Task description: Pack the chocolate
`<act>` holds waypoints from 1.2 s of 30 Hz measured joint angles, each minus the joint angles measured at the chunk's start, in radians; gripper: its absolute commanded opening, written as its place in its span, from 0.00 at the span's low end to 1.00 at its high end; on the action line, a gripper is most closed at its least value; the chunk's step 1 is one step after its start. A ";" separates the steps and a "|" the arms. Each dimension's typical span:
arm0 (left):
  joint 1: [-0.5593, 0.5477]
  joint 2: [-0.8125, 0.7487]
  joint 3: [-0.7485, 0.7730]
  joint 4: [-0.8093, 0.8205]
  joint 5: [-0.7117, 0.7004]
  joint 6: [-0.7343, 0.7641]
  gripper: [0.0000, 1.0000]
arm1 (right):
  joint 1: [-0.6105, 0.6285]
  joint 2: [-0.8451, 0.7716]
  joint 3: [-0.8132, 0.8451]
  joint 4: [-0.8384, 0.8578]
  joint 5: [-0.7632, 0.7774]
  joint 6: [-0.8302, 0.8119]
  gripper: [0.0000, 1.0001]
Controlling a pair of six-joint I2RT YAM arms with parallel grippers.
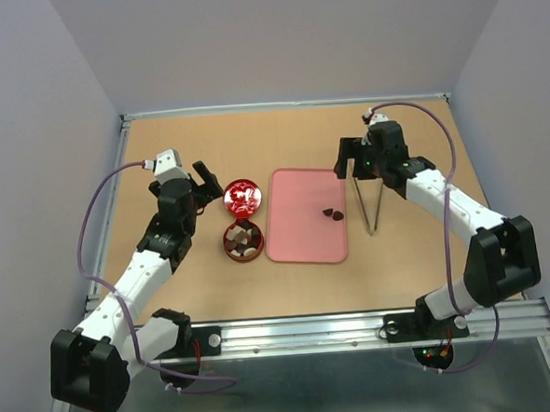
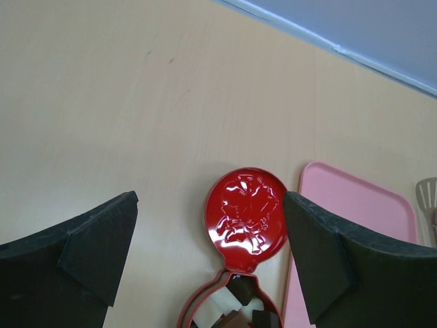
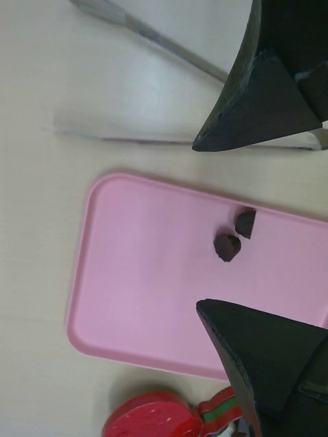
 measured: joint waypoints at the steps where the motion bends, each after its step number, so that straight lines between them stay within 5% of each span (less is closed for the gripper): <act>1: -0.003 0.000 -0.006 -0.006 -0.003 -0.005 0.97 | 0.018 0.033 0.016 0.008 -0.016 -0.004 0.93; 8: -0.047 0.008 -0.040 -0.062 -0.026 -0.063 0.91 | 0.123 0.194 0.126 0.009 -0.062 -0.032 0.93; 19: -0.124 0.088 -0.070 -0.199 -0.029 -0.182 0.69 | 0.152 0.378 0.340 0.082 -0.179 -0.053 0.88; 25: -0.180 0.157 -0.072 -0.250 -0.026 -0.237 0.62 | 0.189 0.470 0.361 0.117 -0.253 -0.072 0.76; 36: -0.203 0.163 -0.114 -0.340 -0.029 -0.288 0.54 | 0.261 0.546 0.391 0.141 -0.354 -0.079 0.75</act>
